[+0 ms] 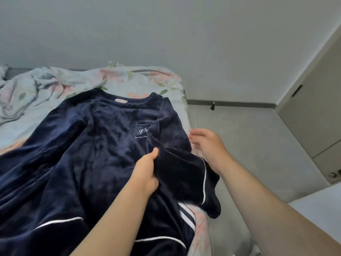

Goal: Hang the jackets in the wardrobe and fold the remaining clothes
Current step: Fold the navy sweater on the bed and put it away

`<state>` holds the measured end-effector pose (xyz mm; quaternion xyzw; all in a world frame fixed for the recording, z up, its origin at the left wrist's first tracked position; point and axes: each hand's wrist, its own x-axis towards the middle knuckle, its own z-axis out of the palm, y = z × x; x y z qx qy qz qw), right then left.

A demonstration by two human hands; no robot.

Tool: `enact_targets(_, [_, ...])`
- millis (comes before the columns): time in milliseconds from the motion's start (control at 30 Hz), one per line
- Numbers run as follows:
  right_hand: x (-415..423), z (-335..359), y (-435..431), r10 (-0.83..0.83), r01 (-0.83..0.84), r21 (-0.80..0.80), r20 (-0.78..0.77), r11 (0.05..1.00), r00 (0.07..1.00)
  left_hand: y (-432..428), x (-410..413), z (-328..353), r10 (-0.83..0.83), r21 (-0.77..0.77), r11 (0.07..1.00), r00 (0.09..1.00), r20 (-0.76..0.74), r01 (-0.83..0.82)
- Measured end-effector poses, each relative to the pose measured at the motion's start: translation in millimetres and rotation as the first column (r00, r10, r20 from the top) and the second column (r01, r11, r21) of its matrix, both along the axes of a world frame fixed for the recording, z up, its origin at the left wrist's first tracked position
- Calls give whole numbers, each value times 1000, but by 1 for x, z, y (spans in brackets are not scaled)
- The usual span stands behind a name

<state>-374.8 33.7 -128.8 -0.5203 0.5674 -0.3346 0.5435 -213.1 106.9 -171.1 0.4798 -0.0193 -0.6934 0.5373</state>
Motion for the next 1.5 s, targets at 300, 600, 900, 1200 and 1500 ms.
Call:
enact_targets(300, [-76, -64, 78, 208, -166, 366, -78, 916, 975, 30, 6, 9, 95, 32, 995, 988, 119, -99])
enact_targets(600, [-7, 63, 123, 370, -452, -189, -349, 872, 861, 102, 28, 37, -116, 22, 993, 990, 82, 115])
enact_targets(900, [13, 25, 225, 233, -269, -133, -238, 954, 943, 175, 57, 18, -371, 228, 927, 629, 683, 299])
enact_targets(1200, [16, -3, 232, 126, -95, 174, -174, 980, 977, 179, 64, 2, -344, 147, 931, 668, 660, 335])
enact_targets(1500, [7, -19, 144, 20, -14, 435, -8, 900, 1000, 88, 82, 34, -479, 471, 804, -73, 874, 362])
